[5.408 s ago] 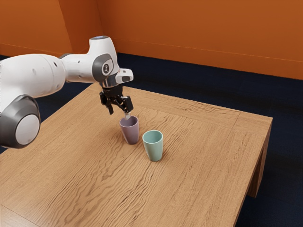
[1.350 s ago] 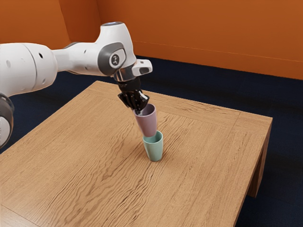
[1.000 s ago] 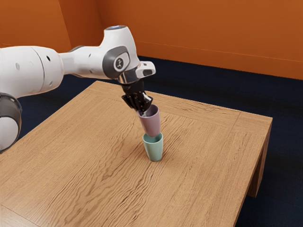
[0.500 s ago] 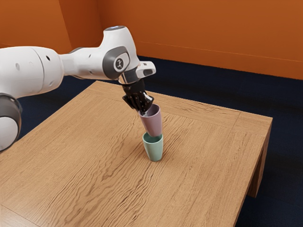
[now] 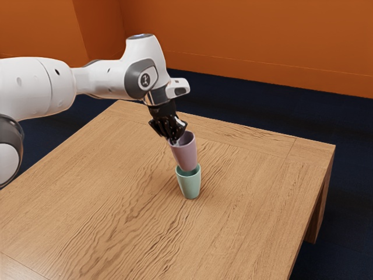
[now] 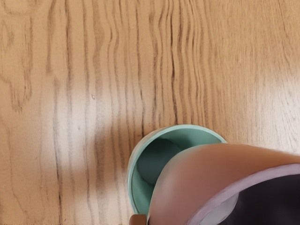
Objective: Place the left cup onto the right cup
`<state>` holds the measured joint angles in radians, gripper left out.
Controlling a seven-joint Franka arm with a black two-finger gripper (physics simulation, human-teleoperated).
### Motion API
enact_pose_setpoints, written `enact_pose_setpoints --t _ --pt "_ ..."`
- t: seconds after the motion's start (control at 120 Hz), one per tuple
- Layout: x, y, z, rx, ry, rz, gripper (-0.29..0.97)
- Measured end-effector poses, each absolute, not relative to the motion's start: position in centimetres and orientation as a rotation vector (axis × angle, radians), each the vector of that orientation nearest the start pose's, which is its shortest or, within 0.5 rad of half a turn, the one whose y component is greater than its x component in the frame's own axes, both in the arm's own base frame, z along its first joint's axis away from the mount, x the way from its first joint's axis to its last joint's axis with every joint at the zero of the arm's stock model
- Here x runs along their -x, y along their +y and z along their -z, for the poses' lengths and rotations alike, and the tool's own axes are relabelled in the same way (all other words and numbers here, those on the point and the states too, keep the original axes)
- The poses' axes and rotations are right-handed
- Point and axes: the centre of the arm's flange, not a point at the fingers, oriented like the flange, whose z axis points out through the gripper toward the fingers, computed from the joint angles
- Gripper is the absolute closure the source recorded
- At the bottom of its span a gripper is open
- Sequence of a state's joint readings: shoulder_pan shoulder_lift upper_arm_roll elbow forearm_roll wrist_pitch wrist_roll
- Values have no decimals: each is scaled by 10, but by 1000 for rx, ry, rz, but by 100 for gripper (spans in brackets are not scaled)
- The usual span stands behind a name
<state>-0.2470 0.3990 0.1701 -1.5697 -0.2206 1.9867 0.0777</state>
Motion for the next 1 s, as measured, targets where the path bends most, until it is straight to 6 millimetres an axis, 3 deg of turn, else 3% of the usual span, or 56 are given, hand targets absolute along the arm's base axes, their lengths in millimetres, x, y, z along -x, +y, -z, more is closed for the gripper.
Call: enact_pose_setpoints --t 0.675,0.775,1.0 --pt "-673 -79 -404 3269 127 16 76" --pt "-673 -79 -401 3271 127 10 67" --pt "-673 -79 -401 3275 131 10 26"
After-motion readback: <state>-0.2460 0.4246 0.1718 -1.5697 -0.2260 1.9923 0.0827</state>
